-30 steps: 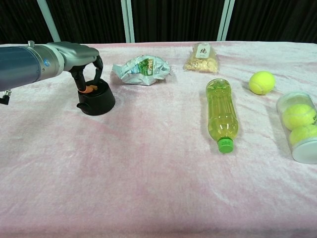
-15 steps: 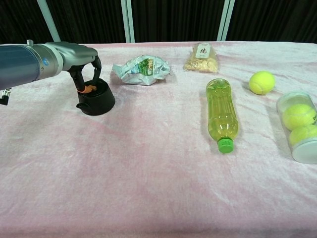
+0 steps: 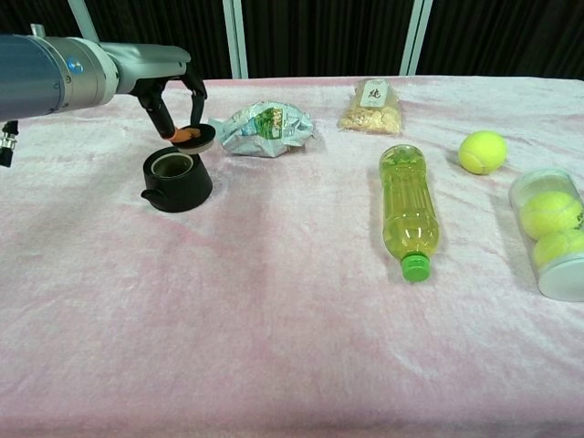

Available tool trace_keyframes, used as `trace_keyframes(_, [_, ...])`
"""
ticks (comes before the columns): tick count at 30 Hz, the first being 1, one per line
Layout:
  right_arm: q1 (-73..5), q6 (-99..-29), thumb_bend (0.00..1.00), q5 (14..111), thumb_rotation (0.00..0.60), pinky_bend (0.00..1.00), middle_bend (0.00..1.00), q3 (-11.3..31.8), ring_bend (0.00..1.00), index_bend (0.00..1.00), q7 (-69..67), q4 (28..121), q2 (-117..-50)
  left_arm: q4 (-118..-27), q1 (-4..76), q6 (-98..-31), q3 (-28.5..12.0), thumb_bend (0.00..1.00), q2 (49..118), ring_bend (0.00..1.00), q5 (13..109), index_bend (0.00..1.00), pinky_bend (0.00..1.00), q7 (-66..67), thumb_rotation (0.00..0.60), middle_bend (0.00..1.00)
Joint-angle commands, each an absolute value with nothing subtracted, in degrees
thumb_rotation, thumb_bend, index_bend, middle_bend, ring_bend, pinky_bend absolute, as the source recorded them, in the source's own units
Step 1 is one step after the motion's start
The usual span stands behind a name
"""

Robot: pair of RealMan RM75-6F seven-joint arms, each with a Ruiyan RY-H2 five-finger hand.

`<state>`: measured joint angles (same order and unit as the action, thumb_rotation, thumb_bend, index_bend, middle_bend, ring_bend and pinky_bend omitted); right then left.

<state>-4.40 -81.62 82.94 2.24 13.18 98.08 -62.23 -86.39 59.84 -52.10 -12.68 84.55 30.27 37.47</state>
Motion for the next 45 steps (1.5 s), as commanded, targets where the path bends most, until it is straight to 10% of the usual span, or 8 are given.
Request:
trace_keyframes(1, [-4.4, -81.6, 0.04, 82.9, 0.600, 0.21, 0.10, 2.2, 0.25, 0.19, 13.2, 98.1, -62.2, -88.7, 59.1, -50.1, -14.2, 0.38, 83.5, 0.00, 32.3, 0.57, 0.00, 33.9, 0.600, 0.17])
trace_keyframes(30, [-4.3, -81.8, 0.04, 82.5, 0.600, 0.21, 0.10, 2.5, 0.25, 0.19, 13.0, 98.1, -62.2, -78.0, 63.7, -40.0, -6.0, 0.37, 94.5, 0.00, 39.5, 0.57, 0.00, 32.6, 0.600, 0.16])
trace_keyframes(38, [-4.3, -81.8, 0.04, 82.5, 0.600, 0.21, 0.10, 2.6, 0.25, 0.19, 12.8, 98.1, -62.3, -78.4, 65.0, -40.8, -5.4, 0.09, 94.5, 0.00, 36.4, 0.12, 0.00, 34.1, 0.600, 0.04])
trace_keyframes(45, [-4.4, -81.8, 0.04, 82.4, 0.600, 0.21, 0.10, 2.6, 0.25, 0.19, 13.1, 98.1, -62.3, -80.5, 64.3, -42.7, -9.7, 0.07, 94.3, 0.00, 37.2, 0.09, 0.00, 28.7, 0.600, 0.02])
